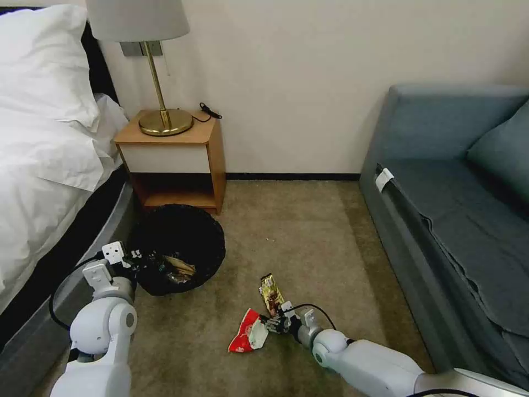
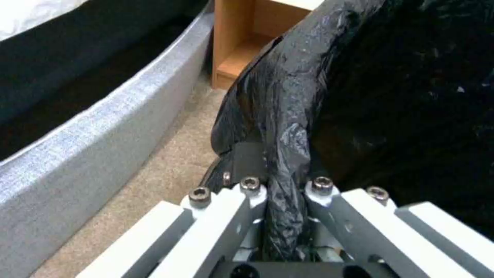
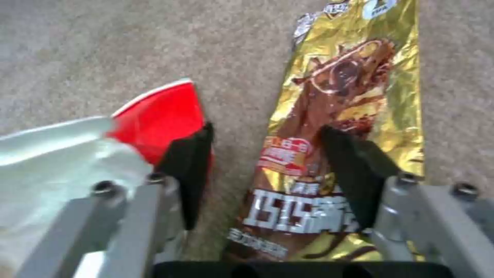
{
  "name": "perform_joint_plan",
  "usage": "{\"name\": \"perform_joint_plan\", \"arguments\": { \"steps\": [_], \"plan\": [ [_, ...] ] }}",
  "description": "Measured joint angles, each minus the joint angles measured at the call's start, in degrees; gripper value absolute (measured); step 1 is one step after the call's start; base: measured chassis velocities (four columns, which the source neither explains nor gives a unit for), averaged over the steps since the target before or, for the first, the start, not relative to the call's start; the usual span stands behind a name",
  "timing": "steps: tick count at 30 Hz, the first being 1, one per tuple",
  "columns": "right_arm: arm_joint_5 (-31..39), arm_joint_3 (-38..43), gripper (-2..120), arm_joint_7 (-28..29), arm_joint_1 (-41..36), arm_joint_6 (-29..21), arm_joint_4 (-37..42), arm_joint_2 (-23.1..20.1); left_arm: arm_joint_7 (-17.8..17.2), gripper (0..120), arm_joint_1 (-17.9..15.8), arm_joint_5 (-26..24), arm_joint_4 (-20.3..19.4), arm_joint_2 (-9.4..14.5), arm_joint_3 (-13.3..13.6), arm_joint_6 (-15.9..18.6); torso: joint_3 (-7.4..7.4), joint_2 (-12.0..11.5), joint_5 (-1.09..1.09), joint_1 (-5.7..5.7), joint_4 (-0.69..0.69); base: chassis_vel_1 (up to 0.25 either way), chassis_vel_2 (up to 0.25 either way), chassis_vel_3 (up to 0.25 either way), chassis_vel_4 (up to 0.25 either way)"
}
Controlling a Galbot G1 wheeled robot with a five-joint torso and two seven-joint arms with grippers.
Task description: Pick up the trash bin, then pick up the garbage on the floor and place it into the trash bin.
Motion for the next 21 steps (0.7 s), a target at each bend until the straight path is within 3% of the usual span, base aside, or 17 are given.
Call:
{"name": "perform_joint_plan", "arguments": {
  "steps": [4, 6, 8, 10, 12, 14, 15, 21],
  "plan": [
    [-0.6, 0.3, 34, 0.0, -0.1, 0.3, 0.0, -0.2, 0.1, 3, -0.1, 0.2, 0.0, 0.0, 0.0, 0.0, 0.0, 0.0, 0.0, 0.0, 0.0, 0.0, 0.0, 0.0, 0.0],
    [-0.6, 0.4, 33, 0.0, -0.1, 0.4, 0.0, -0.2, 0.1, 3, -0.1, 0.2, 0.0, 0.0, 0.0, 0.0, 0.0, 0.0, 0.0, 0.0, 0.0, 0.0, 0.0, 0.0, 0.0],
    [-1.0, 0.5, 19, -0.1, -0.2, 0.8, 0.0, -0.2, 0.1, 3, -0.3, 0.2, 0.1, 0.0, 0.0, -0.1, 0.0, 0.0, 0.0, 0.0, 0.0, 0.0, 0.0, 0.0, 0.0],
    [-1.0, 0.5, 18, -0.1, -0.2, 0.8, -0.1, -0.2, 0.1, 3, -0.3, 0.3, 0.1, 0.0, 0.0, -0.1, 0.0, 0.0, 0.0, 0.0, 0.0, 0.0, 0.0, 0.0, 0.0],
    [-1.3, 0.6, 6, -0.1, -0.2, 1.2, -0.2, -0.2, 0.1, 3, -0.4, 0.3, 0.1, 0.0, 0.0, -0.1, 0.0, 0.0, 0.0, 0.0, 0.0, 0.0, 0.0, 0.0, 0.0],
    [-1.3, 0.6, 6, -0.1, -0.2, 1.2, -0.2, -0.2, 0.1, 3, -0.4, 0.3, 0.1, 0.0, 0.0, -0.1, 0.0, 0.0, 0.0, 0.0, 0.0, 0.0, 0.0, 0.0, 0.0],
    [-1.4, 0.6, 0, -0.3, -0.2, 1.4, -0.2, -0.3, 0.1, 3, -0.4, 0.4, 0.1, 0.0, 0.0, -0.1, 0.0, 0.0, 0.0, 0.0, 0.0, 0.0, 0.0, 0.0, 0.0],
    [-1.5, 0.5, 0, -1.1, -0.5, 1.9, 0.4, -0.9, 0.2, 3, -0.4, 0.5, 0.1, -0.1, 0.1, -0.1, 0.0, 0.0, 0.0, 0.0, 0.0, 0.0, 0.0, 0.0, 0.0]
  ]
}}
